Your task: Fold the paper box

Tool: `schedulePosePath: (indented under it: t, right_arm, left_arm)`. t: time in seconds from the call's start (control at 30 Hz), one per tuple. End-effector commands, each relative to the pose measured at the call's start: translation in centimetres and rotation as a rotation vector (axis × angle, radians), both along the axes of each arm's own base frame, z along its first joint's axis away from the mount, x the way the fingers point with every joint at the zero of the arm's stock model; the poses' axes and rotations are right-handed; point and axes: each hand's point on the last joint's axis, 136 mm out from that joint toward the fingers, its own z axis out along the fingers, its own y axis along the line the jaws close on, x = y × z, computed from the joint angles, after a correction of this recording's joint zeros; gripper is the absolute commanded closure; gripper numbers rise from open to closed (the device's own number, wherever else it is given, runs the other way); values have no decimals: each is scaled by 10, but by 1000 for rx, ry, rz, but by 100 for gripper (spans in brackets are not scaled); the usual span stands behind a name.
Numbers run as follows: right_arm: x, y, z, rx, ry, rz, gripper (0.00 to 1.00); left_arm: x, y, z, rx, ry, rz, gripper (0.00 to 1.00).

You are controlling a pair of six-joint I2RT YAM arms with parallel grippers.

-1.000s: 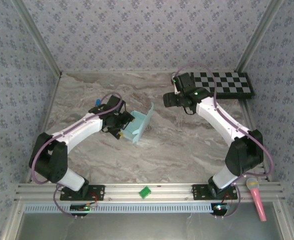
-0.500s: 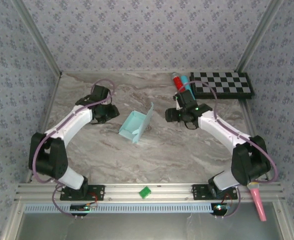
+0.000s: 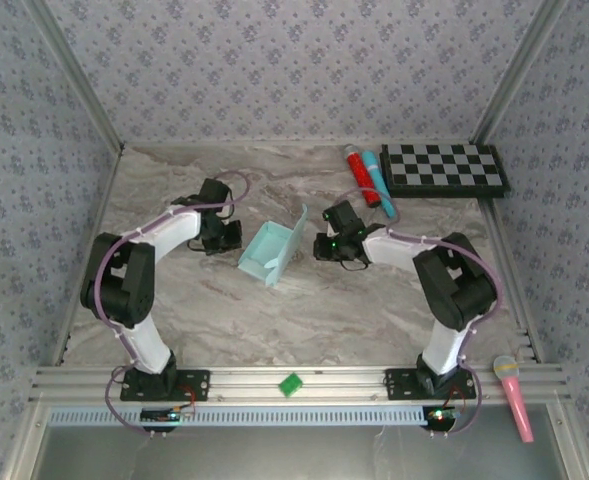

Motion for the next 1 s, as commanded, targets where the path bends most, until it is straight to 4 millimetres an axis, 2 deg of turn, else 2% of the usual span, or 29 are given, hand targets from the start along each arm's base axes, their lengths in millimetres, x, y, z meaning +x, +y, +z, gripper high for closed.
schedulePosePath:
  t: [0.0,0.27,0.4,0.47,0.7,0.97]
  right_arm:
    - [15,17,3,64,-9,7,86]
    - [35,34,-8,126,24,40,88]
    - [41,41,-15,149,51,53,87]
    - [51,48,-8,172,38,62,88]
    - [66,59,-11,200,78,127,85]
    - [87,57,-14,167,97,167,82]
  left_arm:
    - [-15,-5,-15,-22,52,-45,100]
    - [-37,-7,-27,-47,99,-56,100]
    - [-43,-16,-28,-76,108,-88,100]
    - [-46,-20,-28,-93,115,-104,100]
    - [-60,-42,-27,-165,135,-124,100]
    - [-68,-69,-28,-229,145,-135,100]
